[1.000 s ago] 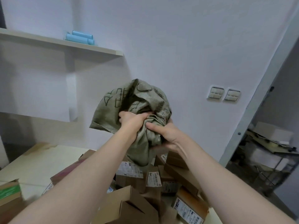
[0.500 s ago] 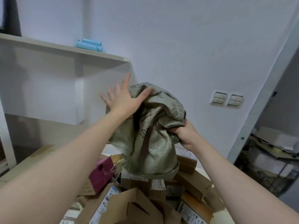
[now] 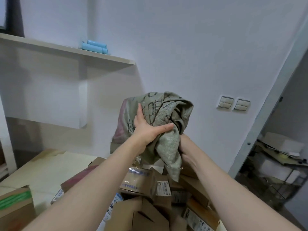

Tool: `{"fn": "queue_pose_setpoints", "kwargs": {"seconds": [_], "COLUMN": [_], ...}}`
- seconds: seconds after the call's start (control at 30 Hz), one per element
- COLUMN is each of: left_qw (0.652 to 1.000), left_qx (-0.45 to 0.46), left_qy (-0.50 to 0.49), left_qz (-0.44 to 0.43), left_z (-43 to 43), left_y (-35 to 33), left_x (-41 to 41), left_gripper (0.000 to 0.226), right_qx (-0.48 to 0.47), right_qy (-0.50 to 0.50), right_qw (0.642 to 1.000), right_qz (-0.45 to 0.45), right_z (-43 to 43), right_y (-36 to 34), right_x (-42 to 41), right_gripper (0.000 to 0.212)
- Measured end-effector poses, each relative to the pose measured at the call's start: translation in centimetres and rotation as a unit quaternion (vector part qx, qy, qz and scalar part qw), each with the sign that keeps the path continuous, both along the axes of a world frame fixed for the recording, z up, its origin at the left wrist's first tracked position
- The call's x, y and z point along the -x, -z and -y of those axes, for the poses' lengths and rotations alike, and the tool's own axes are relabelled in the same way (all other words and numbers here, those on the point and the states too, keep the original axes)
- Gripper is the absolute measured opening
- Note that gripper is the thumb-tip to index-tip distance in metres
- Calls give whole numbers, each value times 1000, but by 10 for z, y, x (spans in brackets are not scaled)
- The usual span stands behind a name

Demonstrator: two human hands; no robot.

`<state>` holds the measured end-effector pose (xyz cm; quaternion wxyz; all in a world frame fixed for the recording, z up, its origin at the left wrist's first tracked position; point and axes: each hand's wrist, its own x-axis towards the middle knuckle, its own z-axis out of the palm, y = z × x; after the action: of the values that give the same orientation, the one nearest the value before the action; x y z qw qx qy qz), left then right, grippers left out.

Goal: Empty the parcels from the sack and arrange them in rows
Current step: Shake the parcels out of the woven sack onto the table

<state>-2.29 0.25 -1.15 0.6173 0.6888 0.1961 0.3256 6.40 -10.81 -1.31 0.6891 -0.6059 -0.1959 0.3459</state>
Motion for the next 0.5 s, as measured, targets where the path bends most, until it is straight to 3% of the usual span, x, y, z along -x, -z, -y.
{"fn": "queue_pose_setpoints", "kwargs": {"seconds": [0.07, 0.17, 0.27, 0.33, 0.4, 0.47, 0.5], "left_qw": [999, 995, 990, 978, 955, 935, 924], "left_qx": [23, 10, -32, -124, -215, -273, -298], "left_qy": [-23, -48, -107, -165, -203, -225, -238], "left_qz": [35, 85, 84, 35, -21, -25, -17], "left_z": [-4, -7, -16, -25, -30, -24, -16], "left_y": [4, 6, 4, 2, 4, 7, 8], "left_x": [0, 1, 6, 12, 16, 13, 10], "left_gripper": [129, 82, 69, 70, 71, 71, 67], "right_qx": [15, 35, 92, 89, -1, -27, -6], "right_qy": [-16, -52, -82, -44, 12, -21, -46], "right_qw": [1000, 998, 992, 995, 999, 999, 998], "right_qz": [-4, -9, 22, 4, -49, -8, 40], "right_z": [-2, -3, 2, 7, 13, 8, 2], "right_y": [6, 7, -4, -11, -15, -22, -23], "right_x": [1, 2, 5, -2, -8, 6, 17], "right_gripper": [20, 21, 26, 69, 117, 135, 126]}}
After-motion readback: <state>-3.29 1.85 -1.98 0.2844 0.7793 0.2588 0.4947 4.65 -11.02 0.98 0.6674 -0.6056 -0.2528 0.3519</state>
